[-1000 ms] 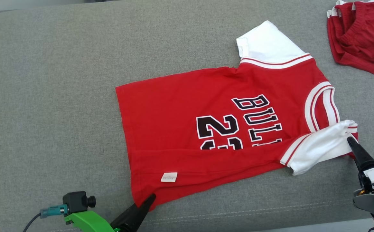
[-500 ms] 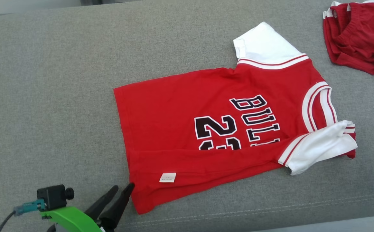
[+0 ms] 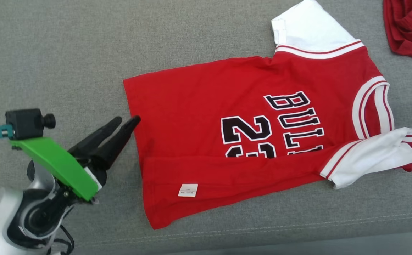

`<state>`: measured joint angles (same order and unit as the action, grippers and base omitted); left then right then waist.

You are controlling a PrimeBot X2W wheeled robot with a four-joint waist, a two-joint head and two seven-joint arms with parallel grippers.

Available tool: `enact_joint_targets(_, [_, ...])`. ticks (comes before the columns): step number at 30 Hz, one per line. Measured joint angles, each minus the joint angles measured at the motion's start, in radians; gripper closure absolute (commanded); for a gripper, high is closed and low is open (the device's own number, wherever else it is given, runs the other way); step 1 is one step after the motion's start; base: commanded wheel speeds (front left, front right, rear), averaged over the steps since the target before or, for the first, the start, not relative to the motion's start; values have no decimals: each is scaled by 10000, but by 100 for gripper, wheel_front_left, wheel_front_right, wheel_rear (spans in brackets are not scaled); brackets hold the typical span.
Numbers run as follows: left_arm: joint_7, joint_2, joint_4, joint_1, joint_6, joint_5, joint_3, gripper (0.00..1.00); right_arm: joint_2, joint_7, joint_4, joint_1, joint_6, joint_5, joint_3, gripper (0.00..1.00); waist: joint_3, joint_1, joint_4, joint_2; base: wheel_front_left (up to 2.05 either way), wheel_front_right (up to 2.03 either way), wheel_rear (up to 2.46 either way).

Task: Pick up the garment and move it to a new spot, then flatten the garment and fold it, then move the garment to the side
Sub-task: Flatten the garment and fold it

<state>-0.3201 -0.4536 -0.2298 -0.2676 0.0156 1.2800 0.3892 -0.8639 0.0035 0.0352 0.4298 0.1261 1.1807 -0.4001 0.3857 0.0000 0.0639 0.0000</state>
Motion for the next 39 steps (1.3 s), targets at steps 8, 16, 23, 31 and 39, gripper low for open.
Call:
enact_joint_targets(8, [-1676, -1020, 186, -2381, 79, -520, 439, 0, -165, 1716, 424, 2323, 0, -1553, -665, 0, 987, 0, 256, 0, 0, 0, 0])
enact_joint_targets(16, [-2426, -721, 721, -3567, 560, -729, 1158, 0, 430, 2794, 550, 3963, 0, -2671, -1407, 0, 1989, 1, 629, 0, 0, 0, 0])
enact_joint_targets(23, [-2416, -150, 1365, -3951, 821, -984, 1459, 0, 1198, 3262, 1271, 4505, 0, -2924, -1687, 0, 2607, 1, 1084, 0, 0, 0, 0])
enact_joint_targets(31, [-2226, 96, 1670, -4096, 991, -1005, 1490, 0, 1559, 3507, 1852, 4912, 0, -3198, -1868, 0, 2938, 0, 1411, 0, 0, 0, 0])
enact_joint_targets(39, [-2069, 270, 1825, -4226, 1074, -686, 1498, 0, 1559, 3720, 2420, 5452, 0, -3375, -1695, 0, 3057, 0, 1482, 0, 0, 0, 0])
